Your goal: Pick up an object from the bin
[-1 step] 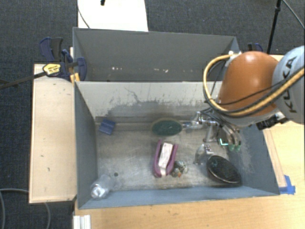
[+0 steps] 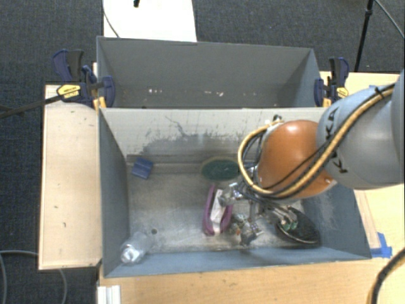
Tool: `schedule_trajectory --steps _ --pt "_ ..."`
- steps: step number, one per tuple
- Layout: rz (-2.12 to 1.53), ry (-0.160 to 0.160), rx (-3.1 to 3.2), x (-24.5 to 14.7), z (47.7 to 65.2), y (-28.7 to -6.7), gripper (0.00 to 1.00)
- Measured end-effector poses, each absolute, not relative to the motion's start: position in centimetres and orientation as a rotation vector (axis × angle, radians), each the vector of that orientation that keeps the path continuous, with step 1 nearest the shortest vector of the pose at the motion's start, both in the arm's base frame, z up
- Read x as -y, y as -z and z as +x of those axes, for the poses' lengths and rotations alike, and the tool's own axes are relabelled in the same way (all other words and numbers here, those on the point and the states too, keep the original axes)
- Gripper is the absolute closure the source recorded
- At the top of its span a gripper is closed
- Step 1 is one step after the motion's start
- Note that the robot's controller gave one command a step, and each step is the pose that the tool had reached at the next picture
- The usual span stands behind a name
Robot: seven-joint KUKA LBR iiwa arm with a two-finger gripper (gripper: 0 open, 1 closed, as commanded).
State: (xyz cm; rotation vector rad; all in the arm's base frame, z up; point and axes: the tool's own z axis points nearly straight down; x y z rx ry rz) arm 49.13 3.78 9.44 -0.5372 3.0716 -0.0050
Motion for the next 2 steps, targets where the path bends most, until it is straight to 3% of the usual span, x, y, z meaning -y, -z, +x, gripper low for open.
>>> schedule_trajectory --steps 1,2 --pt "-0.539 0.001 -3.070 -3.97 49.17 -9.38 1.00" --pt "-0.493 0.001 -3.081 -3.91 49.22 -9.18 1.00"
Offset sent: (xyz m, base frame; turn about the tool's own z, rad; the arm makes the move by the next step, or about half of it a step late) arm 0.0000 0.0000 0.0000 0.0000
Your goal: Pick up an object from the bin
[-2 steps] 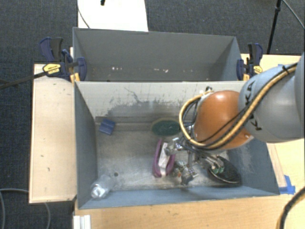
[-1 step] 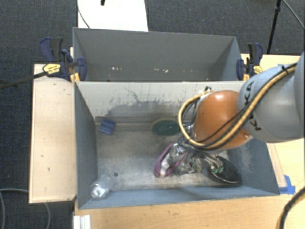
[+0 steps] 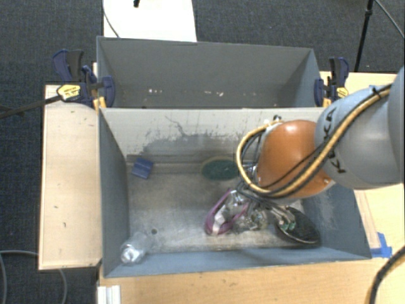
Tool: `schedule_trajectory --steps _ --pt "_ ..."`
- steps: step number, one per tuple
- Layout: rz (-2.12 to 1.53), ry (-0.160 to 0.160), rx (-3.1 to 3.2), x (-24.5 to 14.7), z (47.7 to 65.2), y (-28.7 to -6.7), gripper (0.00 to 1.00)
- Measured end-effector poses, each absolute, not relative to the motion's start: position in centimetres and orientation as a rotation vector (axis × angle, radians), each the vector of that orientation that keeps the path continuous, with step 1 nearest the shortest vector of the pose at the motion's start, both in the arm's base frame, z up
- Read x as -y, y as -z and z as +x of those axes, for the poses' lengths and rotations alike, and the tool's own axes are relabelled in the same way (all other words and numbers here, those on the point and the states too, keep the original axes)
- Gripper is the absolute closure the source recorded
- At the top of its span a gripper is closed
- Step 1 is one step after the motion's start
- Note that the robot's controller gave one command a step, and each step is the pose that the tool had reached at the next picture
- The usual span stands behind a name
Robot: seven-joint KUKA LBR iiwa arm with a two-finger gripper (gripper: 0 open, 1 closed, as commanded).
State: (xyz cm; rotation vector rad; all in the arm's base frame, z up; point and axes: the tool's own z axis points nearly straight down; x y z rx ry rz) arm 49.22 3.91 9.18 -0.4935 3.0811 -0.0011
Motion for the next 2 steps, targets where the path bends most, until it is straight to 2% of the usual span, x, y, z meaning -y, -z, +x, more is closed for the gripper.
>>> schedule_trajectory --steps 1,2 --pt "-0.418 0.006 -3.112 -4.8 50.9 -8.9 1.00" --pt "-0.360 0.002 -3.112 -5.5 52.0 -8.9 1.00"
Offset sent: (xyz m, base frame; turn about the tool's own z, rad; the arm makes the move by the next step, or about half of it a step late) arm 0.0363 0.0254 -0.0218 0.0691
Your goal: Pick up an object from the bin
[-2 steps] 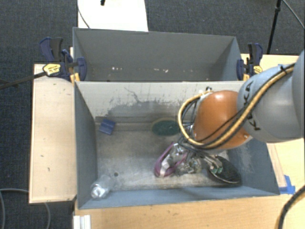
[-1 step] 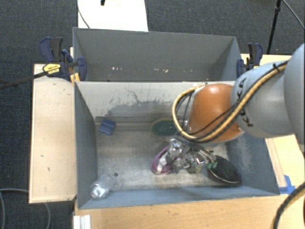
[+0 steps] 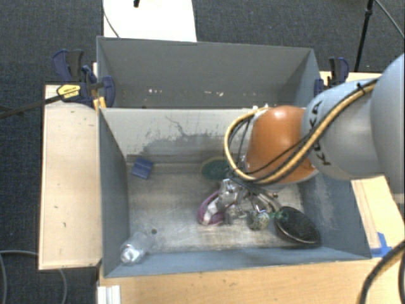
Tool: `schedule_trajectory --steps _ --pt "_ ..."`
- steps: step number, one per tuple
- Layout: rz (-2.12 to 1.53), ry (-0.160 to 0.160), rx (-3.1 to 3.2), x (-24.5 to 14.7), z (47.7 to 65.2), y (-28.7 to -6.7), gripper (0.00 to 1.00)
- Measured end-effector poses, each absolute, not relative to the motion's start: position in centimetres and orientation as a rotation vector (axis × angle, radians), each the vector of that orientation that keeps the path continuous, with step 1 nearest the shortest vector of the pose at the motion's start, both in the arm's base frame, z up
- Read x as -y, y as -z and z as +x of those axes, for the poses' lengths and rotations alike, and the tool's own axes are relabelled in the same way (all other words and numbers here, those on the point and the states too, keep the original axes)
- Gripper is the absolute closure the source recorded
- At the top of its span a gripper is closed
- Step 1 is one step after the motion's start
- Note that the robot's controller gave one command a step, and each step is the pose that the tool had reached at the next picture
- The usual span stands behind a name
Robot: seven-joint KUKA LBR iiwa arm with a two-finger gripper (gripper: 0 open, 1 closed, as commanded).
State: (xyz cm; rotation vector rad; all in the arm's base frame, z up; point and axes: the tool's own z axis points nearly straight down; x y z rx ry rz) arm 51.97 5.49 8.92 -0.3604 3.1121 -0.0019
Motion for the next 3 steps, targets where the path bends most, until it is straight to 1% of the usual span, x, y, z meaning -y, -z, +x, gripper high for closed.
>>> schedule_trajectory --steps 1,2,3 --pt "-0.385 -0.001 -3.105 -7.3 55.1 -21.1 1.00" --pt "-0.384 -0.001 -3.115 -7.3 54.9 -20.6 0.00" --pt "-0.303 -0.004 -3.129 -6.4 55.7 -7.5 0.00"
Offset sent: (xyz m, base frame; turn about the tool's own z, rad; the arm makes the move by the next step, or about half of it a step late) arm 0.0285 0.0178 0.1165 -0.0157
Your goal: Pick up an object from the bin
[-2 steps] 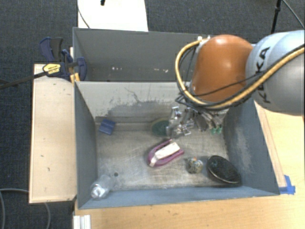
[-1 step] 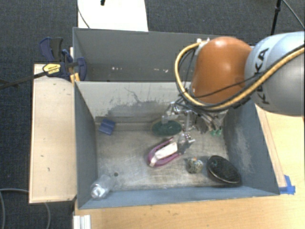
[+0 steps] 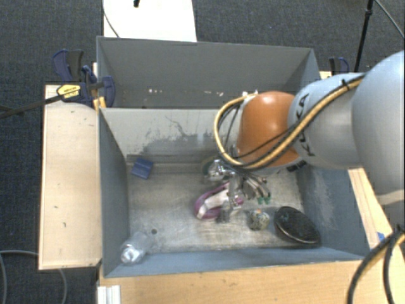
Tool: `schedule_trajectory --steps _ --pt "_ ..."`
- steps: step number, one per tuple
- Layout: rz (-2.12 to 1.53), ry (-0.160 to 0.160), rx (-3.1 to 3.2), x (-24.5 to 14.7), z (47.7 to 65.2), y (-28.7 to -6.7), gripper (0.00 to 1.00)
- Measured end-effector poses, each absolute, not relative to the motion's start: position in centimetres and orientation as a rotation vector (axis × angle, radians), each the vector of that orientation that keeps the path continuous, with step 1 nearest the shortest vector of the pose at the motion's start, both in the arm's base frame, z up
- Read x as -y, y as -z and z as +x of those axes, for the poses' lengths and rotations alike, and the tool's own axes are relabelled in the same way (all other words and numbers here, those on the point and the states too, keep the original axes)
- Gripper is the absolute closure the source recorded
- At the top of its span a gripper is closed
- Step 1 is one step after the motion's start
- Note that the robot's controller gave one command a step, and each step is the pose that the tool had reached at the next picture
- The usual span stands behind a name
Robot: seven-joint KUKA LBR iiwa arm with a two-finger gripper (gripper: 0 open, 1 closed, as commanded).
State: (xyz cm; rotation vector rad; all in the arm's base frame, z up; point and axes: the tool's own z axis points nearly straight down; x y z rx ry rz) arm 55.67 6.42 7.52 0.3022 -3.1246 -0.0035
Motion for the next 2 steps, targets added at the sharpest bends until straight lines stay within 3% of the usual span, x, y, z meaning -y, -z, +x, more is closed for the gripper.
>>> schedule_trajectory --steps 1,2 --pt "0.303 0.002 3.128 -6.4 55.7 -7.8 1.00" --pt "0.396 0.000 3.126 -6.8 56.3 -22.8 1.00"
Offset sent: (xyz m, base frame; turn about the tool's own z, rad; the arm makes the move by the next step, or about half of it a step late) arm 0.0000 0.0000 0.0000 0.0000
